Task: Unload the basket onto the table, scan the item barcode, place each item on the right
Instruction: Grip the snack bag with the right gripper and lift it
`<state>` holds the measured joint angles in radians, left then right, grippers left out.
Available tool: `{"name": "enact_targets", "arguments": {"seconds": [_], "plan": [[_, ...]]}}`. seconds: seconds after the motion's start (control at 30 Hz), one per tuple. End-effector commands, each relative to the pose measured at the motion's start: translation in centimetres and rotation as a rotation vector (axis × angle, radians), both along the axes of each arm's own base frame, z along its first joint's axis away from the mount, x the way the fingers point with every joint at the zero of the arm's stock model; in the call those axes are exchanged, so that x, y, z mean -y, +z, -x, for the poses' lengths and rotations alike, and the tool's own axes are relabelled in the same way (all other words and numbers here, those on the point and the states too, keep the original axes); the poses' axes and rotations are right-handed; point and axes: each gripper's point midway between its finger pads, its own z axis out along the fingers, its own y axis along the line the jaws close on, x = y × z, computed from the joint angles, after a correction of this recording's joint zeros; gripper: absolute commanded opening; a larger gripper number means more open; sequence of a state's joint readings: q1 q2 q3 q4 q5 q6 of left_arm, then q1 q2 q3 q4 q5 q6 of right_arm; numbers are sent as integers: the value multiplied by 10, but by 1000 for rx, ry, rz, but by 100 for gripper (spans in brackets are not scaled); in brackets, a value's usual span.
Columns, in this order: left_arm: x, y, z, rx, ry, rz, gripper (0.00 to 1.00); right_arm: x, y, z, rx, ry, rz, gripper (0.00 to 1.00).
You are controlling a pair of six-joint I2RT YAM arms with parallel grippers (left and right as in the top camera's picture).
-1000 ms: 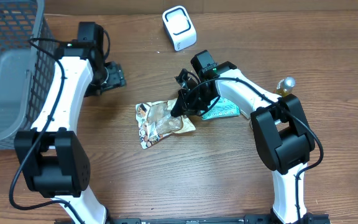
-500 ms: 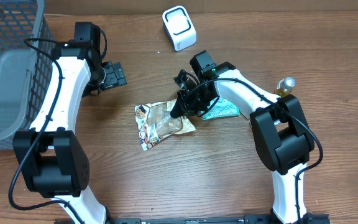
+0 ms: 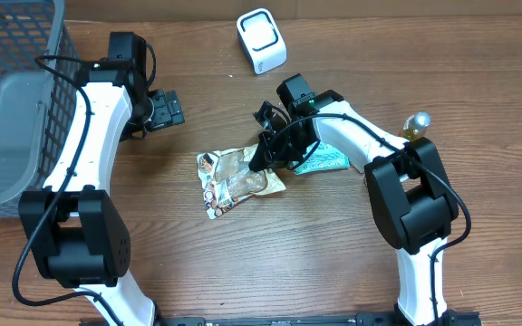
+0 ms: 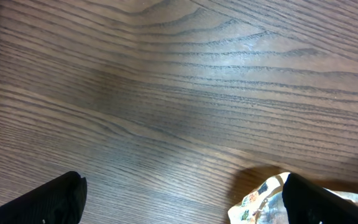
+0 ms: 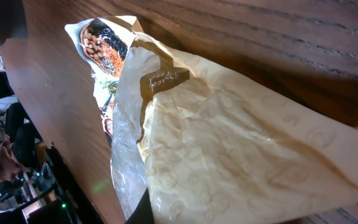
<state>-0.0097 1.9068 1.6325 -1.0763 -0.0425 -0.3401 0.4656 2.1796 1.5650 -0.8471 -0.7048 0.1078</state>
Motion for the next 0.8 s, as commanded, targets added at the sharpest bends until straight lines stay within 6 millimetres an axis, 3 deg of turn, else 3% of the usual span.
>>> {"name": "enact_targets", "arguments": {"seconds": [0.0,0.43,0.5,0.77], "plan": [[-1,6,-6,22,-4,-17,100,-4,23,-3,54,11,-30,4],[-1,6,-6,22,-4,-17,100,-2,22,2,29,11,-17,4],[-1,6,-6,22,-4,-17,100,-1,22,2,29,11,-17,8],[-1,6,-6,22,-4,-17,99,-2,22,2,29,11,-18,4]]}}
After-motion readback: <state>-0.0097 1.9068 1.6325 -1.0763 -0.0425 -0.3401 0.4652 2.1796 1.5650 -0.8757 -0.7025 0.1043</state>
